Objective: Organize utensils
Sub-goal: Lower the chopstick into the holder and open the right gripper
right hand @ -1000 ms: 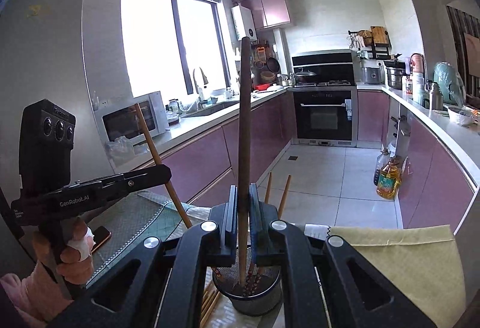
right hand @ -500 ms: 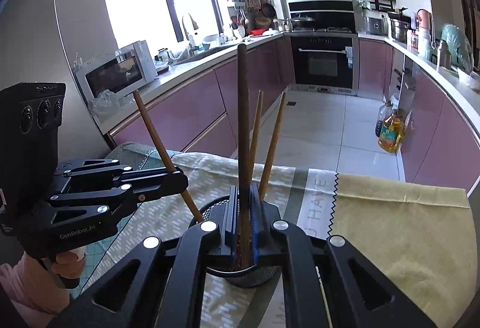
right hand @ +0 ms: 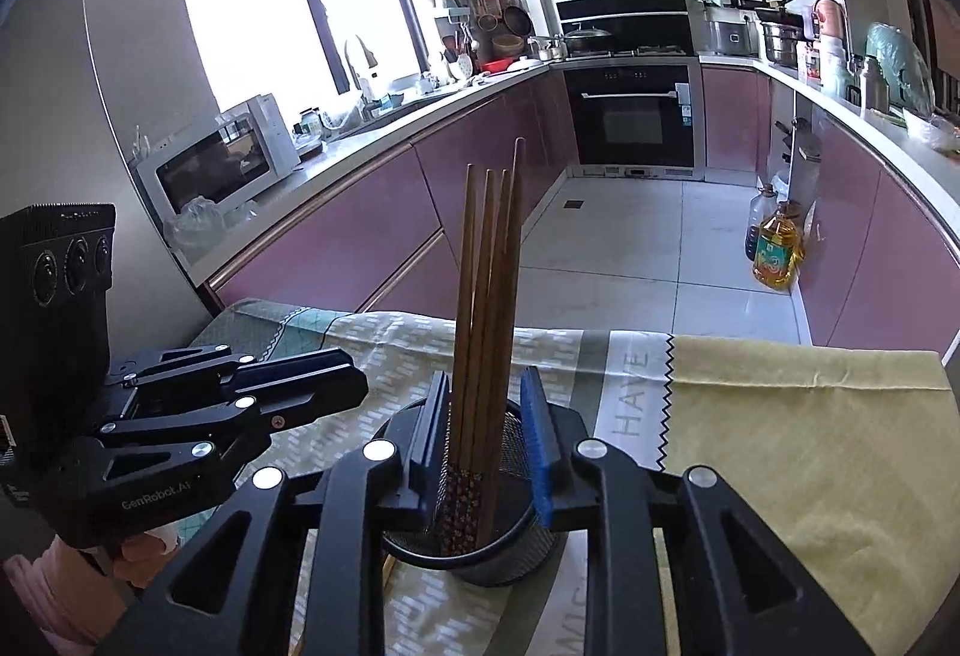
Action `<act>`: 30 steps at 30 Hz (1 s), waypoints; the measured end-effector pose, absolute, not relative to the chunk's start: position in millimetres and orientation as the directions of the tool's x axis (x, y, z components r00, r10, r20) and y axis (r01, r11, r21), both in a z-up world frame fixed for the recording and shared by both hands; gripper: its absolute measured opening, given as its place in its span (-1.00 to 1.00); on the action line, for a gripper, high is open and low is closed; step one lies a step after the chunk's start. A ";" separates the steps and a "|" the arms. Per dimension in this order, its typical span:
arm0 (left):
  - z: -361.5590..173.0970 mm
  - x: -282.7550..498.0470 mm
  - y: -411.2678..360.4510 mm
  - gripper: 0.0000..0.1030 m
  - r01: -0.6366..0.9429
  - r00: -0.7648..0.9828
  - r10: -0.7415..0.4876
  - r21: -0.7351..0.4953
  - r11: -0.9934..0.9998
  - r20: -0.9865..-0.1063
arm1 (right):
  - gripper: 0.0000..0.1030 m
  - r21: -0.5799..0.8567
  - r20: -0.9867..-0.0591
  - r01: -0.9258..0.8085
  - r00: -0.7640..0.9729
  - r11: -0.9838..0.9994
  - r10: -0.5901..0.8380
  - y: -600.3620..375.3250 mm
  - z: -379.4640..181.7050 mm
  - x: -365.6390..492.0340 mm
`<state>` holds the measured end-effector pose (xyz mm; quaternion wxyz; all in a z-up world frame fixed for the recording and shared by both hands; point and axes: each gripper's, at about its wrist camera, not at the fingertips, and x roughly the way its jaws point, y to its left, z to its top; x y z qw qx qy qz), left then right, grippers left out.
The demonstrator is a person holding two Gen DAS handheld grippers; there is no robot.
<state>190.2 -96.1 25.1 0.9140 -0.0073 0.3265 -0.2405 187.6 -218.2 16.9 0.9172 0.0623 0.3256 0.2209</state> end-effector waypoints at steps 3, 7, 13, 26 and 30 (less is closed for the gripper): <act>27.0 174.6 -85.7 -0.39 0.421 0.708 -0.431 -0.156 0.894 -0.559 | -0.24 0.249 -0.545 -0.376 0.707 0.893 0.450 -220.7 21.5 176.4; 30.6 148.4 -65.1 -0.11 0.408 0.754 -0.423 -0.147 0.901 -0.502 | -0.13 0.222 -0.513 -0.408 0.723 0.886 0.462 -218.1 27.3 153.8; 11.8 112.4 -41.1 0.16 0.376 0.771 -0.377 -0.111 0.920 -0.512 | 0.05 0.192 -0.515 -0.482 0.692 0.855 0.506 -203.9 18.2 116.0; -67.3 83.7 -30.6 0.42 0.299 0.681 -0.280 -0.092 0.950 -0.677 | 0.06 0.193 -0.702 -0.469 0.548 0.862 0.455 -164.8 -66.6 99.3; -79.0 80.2 -31.4 0.42 0.291 0.660 -0.266 -0.087 0.953 -0.703 | 0.06 0.170 -0.722 -0.460 0.544 0.872 0.428 -158.7 -79.2 92.2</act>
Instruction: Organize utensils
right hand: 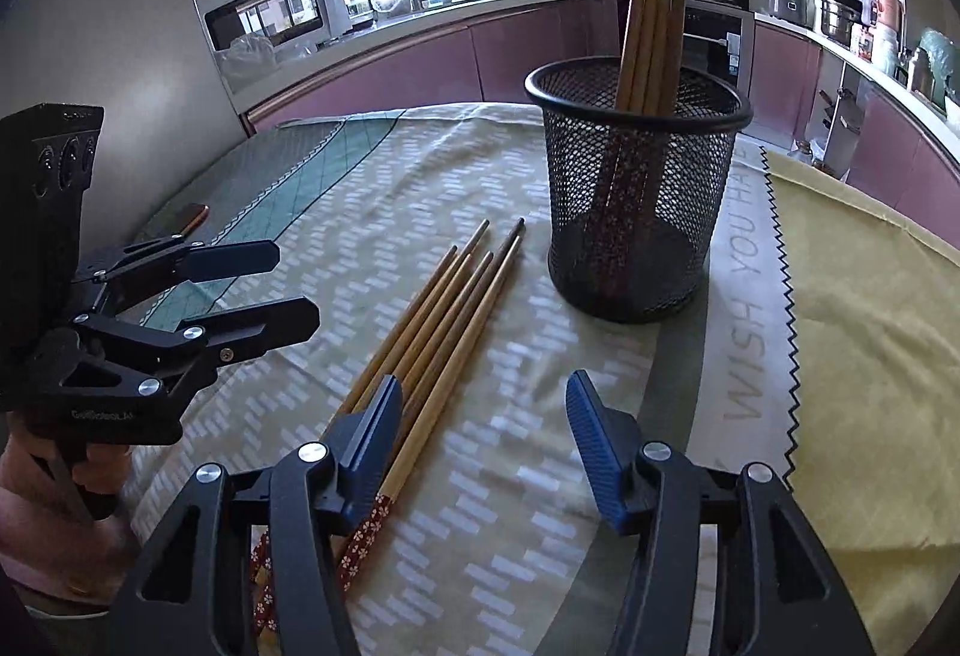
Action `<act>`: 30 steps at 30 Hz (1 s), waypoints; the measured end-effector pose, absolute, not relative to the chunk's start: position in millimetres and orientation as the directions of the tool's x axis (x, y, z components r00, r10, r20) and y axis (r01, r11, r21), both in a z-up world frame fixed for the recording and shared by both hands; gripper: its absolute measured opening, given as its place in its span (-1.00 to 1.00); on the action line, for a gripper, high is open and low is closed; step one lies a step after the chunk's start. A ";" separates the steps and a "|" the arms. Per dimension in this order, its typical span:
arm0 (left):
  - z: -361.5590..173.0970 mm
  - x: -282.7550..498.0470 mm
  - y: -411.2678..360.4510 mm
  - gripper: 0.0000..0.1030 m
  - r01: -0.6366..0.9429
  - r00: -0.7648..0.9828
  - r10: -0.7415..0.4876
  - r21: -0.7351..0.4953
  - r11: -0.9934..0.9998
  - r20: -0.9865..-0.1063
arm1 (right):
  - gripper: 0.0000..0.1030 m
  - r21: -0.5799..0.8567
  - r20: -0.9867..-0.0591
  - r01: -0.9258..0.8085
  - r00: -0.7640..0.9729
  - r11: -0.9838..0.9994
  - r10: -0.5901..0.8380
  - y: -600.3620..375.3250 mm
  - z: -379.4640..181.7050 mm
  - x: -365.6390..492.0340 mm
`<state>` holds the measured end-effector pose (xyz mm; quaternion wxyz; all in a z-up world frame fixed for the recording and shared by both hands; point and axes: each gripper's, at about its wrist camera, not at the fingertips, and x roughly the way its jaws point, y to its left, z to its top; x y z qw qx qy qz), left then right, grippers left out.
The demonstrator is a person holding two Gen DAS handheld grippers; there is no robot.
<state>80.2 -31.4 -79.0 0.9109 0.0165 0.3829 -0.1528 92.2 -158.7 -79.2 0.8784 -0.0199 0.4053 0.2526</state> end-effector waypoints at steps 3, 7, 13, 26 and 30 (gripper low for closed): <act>-84.9 77.8 -32.8 0.42 0.291 0.647 -0.259 -0.081 0.953 -0.717 | 0.06 0.169 -0.733 -0.456 0.535 0.874 0.421 -156.9 -84.7 89.3; -87.9 76.3 -35.0 0.42 0.295 0.640 -0.255 -0.075 0.953 -0.725 | 0.06 0.157 -0.742 -0.455 0.531 0.876 0.409 -154.9 -87.4 86.4; -90.9 73.5 -37.5 0.42 0.304 0.630 -0.261 -0.077 0.949 -0.731 | 0.06 0.134 -0.749 -0.458 0.533 0.879 0.393 -149.9 -89.1 84.9; -95.2 73.0 -44.8 0.42 0.323 0.605 -0.268 -0.077 0.943 -0.750 | 0.04 0.110 -0.764 -0.441 0.535 0.891 0.360 -147.3 -91.4 88.4; -98.0 74.8 -48.3 0.42 0.326 0.593 -0.265 -0.074 0.942 -0.760 | 0.04 0.119 -0.763 -0.439 0.534 0.891 0.365 -148.3 -91.1 88.5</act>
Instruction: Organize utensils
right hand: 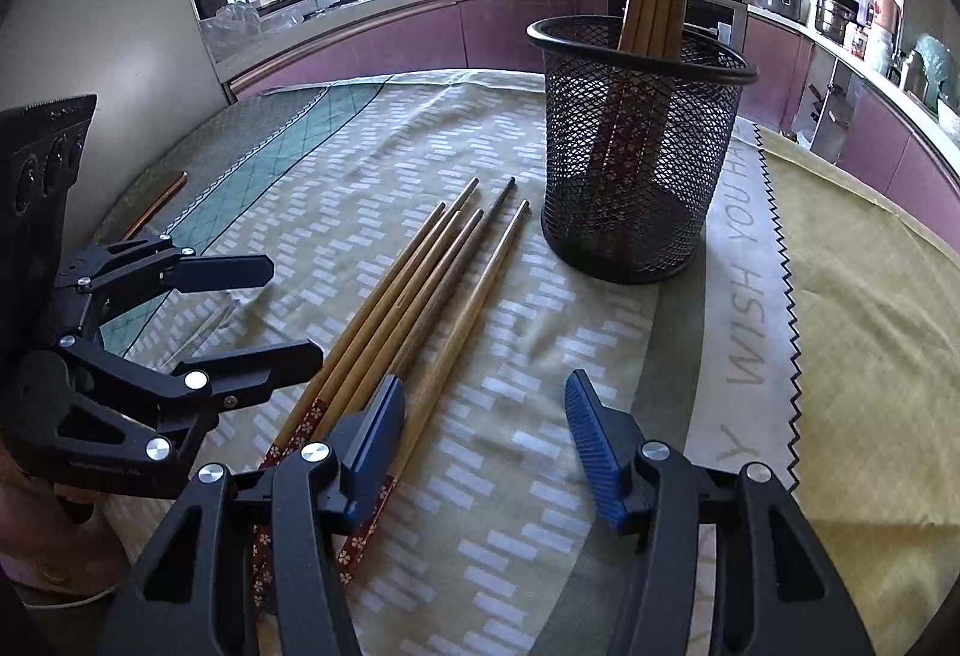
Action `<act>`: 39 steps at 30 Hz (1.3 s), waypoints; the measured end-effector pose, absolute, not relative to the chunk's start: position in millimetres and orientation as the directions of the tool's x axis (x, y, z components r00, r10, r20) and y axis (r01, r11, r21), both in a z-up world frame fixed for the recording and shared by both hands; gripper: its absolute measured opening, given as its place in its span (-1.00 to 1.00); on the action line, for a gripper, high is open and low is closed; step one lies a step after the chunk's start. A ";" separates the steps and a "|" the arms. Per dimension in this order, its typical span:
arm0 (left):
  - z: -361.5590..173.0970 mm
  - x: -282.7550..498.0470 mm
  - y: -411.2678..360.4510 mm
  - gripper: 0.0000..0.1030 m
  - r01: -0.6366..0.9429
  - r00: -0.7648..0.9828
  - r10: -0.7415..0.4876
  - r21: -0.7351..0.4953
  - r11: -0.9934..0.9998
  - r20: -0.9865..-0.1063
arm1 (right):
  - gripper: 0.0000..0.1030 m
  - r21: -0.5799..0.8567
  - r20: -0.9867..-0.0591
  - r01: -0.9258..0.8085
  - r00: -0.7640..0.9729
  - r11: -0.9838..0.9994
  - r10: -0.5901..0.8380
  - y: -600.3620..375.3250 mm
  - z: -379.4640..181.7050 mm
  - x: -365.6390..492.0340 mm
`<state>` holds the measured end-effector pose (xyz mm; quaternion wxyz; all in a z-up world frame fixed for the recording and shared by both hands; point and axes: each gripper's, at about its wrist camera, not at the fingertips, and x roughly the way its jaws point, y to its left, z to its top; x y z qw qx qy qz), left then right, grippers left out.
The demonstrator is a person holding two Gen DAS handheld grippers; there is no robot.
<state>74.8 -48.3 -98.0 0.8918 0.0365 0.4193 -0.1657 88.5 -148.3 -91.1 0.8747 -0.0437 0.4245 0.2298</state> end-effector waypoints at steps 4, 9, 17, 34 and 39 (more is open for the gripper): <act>-99.6 75.5 -50.3 0.42 0.324 0.586 -0.257 -0.068 0.943 -0.768 | 0.04 0.126 -0.761 -0.440 0.532 0.889 0.371 -149.5 -90.9 88.2; -99.3 77.2 -52.4 0.42 0.324 0.580 -0.254 -0.067 0.944 -0.774 | 0.04 0.129 -0.761 -0.440 0.531 0.889 0.373 -150.6 -90.9 88.5; -98.2 78.9 -56.9 0.26 0.330 0.575 -0.255 -0.065 0.942 -0.777 | 0.04 0.132 -0.760 -0.443 0.529 0.887 0.377 -151.8 -90.2 89.6; -98.3 77.5 -56.7 0.15 0.350 0.554 -0.301 -0.112 0.930 -0.776 | 0.04 0.140 -0.758 -0.444 0.527 0.885 0.384 -155.4 -89.5 90.6; -99.7 79.6 -55.9 0.01 0.344 0.557 -0.278 -0.087 0.935 -0.783 | 0.04 0.141 -0.758 -0.445 0.526 0.884 0.386 -156.5 -89.4 90.8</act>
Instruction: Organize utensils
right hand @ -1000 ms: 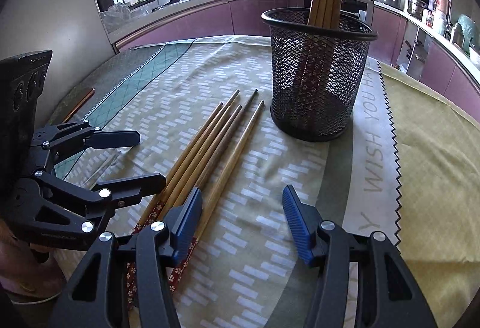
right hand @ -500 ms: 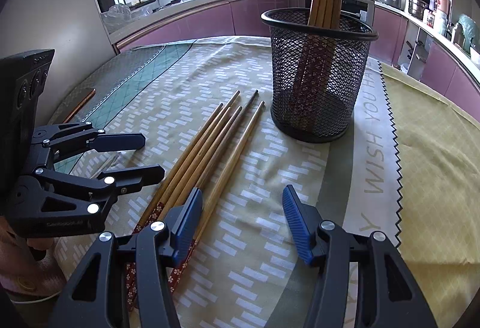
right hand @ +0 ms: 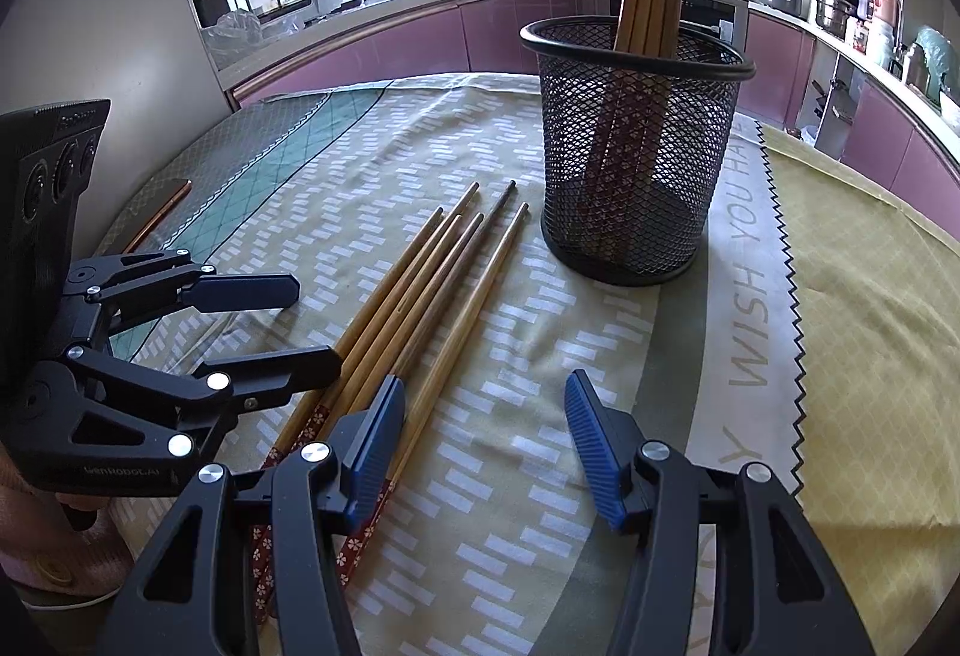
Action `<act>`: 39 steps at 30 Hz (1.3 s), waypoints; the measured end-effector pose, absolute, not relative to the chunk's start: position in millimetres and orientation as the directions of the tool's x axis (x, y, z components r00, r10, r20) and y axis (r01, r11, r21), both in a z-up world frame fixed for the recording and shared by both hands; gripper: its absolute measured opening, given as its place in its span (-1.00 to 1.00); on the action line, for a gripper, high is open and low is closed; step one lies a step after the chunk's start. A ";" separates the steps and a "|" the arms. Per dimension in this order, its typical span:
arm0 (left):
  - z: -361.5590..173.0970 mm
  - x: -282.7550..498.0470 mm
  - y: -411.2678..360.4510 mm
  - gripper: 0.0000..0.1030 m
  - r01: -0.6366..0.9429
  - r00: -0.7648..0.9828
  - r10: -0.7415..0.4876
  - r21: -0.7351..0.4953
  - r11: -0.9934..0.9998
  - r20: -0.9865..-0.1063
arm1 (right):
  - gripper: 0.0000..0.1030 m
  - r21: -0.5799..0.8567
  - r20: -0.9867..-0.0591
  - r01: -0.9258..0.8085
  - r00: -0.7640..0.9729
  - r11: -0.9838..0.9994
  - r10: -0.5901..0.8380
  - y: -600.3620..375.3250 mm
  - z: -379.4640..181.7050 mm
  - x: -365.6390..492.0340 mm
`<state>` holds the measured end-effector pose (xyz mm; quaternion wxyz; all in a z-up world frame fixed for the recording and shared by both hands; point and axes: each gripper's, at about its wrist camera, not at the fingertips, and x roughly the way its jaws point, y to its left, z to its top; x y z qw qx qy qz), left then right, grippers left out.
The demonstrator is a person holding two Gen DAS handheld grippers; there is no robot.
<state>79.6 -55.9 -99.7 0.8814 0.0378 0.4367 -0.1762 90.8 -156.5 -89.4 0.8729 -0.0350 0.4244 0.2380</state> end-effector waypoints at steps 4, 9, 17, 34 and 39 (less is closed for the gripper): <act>-99.7 78.9 -52.1 -0.09 0.350 0.551 -0.277 -0.083 0.933 -0.787 | 0.04 0.140 -0.758 -0.445 0.527 0.884 0.385 -155.8 -89.1 91.0; -98.8 83.4 -49.2 -0.35 0.348 0.544 -0.286 -0.098 0.932 -0.789 | -0.06 0.126 -0.763 -0.447 0.527 0.886 0.374 -153.6 -88.8 92.4; -99.5 90.3 -47.3 -0.72 0.312 0.548 -0.292 -0.133 0.941 -0.784 | -0.39 0.142 -0.764 -0.442 0.520 0.886 0.382 -150.9 -88.9 98.7; -89.1 75.8 -39.7 -0.86 0.314 0.557 -0.346 -0.194 0.929 -0.755 | -0.89 0.353 -0.692 -0.423 0.482 0.835 0.537 -173.4 -82.8 97.7; -97.4 78.2 -46.9 -0.86 0.332 0.533 -0.348 -0.188 0.924 -0.771 | -0.89 0.340 -0.717 -0.442 0.450 0.830 0.533 -166.3 -88.9 98.4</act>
